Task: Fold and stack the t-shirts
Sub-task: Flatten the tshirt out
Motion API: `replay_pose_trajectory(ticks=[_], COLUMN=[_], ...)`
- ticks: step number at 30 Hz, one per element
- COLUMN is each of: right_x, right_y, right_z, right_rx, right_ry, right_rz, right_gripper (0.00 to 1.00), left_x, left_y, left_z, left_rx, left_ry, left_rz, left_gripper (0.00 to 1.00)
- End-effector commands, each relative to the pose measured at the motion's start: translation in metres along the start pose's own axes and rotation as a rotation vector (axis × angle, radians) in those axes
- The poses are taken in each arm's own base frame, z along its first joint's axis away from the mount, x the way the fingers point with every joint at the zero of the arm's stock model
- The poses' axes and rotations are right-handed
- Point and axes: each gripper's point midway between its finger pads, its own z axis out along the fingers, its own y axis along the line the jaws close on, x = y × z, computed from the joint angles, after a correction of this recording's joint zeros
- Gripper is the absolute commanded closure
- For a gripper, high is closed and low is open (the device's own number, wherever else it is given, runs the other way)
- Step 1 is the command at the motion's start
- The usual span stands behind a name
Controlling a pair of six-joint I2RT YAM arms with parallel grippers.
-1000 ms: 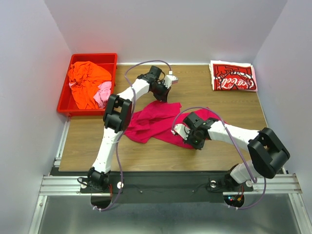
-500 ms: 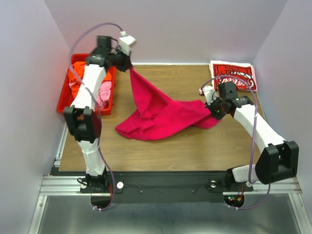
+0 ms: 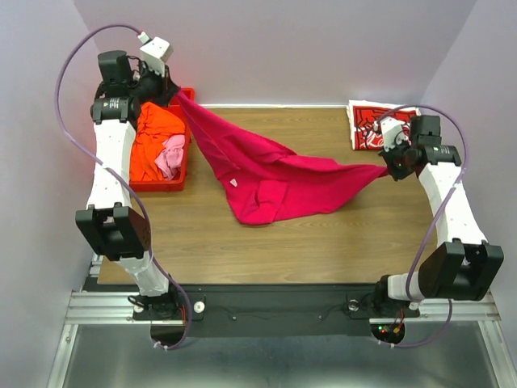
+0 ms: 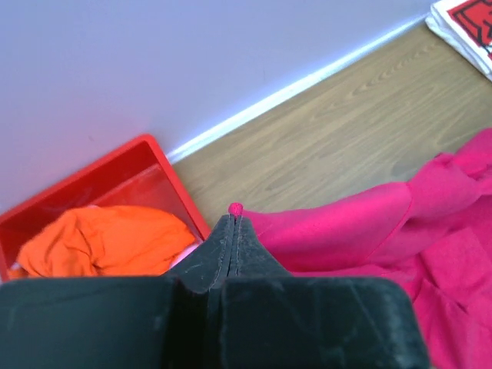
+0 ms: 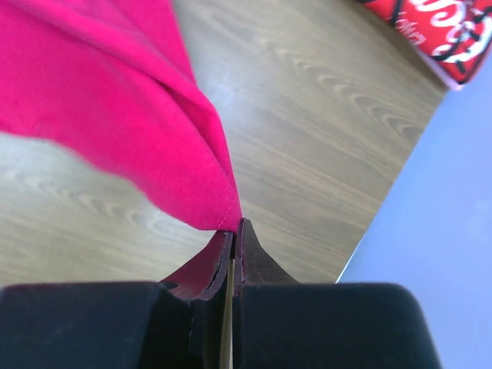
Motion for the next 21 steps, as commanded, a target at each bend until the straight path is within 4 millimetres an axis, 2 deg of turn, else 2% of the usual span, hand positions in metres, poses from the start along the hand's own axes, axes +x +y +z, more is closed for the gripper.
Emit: replay_pose_trajectory(ticks=[1,3,4,5,6,7,8,9,10,11,14,15,16,17,18,20,21], right_x=[0.029,0.044,0.086,0.099,0.118,0.140,0.154,0.162,0.186,0.205,0.237,0.237,0.237,0.237,0.226,0.203,0.168], right_y=[0.016,0.022,0.049,0.058,0.072,0.087,0.097,0.098,0.106,0.093,0.086,0.085,0.085,0.085,0.079,0.076,0.073], right_z=[-0.009,-0.009,-0.021,-0.029,-0.048,-0.058,-0.069,-0.084,-0.085,-0.091,-0.096,-0.095,-0.093,-0.091,-0.085,-0.077,-0.073], right_rx=[-0.047,-0.062,-0.182,-0.219,-0.283,-0.340,-0.385,-0.303,-0.303,-0.257,-0.170,-0.160,-0.157,-0.166,-0.134,-0.162,-0.252], right_ry=[0.086,0.129,0.258,0.292,0.342,0.390,0.411,0.376,0.406,0.466,0.499,0.486,0.479,0.478,0.454,0.408,0.372], right_rz=[-0.072,-0.095,-0.184,-0.204,-0.267,-0.300,-0.340,-0.379,-0.431,-0.608,-0.918,-0.980,-1.027,-1.056,-1.031,-0.884,-0.716], right_gripper=[0.99,0.99,0.99,0.99,0.99,1.00,0.99,0.99,0.99,1.00,1.00,1.00,0.94,0.84,0.67,0.51,0.22], left_x=[0.008,0.018,0.033,0.038,0.041,0.044,0.050,0.054,0.060,0.061,0.078,0.080,0.084,0.090,0.092,0.099,0.101], left_y=[-0.010,-0.013,-0.018,-0.019,-0.020,-0.020,-0.023,-0.025,-0.030,-0.034,-0.047,-0.049,-0.051,-0.050,-0.050,-0.051,-0.051], left_z=[0.001,0.004,0.009,0.010,0.010,0.009,0.010,0.009,0.010,0.008,0.003,0.003,0.001,0.000,-0.001,-0.002,-0.001], left_rx=[0.042,0.062,0.096,0.101,0.104,0.105,0.120,0.133,0.159,0.175,0.240,0.242,0.251,0.242,0.239,0.240,0.241], left_ry=[-0.008,0.007,0.042,0.053,0.060,0.064,0.074,0.081,0.090,0.088,0.130,0.132,0.146,0.163,0.168,0.183,0.190], left_rz=[-0.008,-0.025,-0.042,-0.033,-0.031,-0.024,-0.029,-0.018,-0.022,-0.001,0.023,0.021,0.043,0.043,0.047,0.047,0.042], left_gripper=[1.00,1.00,1.00,1.00,1.00,1.00,1.00,1.00,1.00,1.00,1.00,1.00,1.00,1.00,1.00,1.00,1.00])
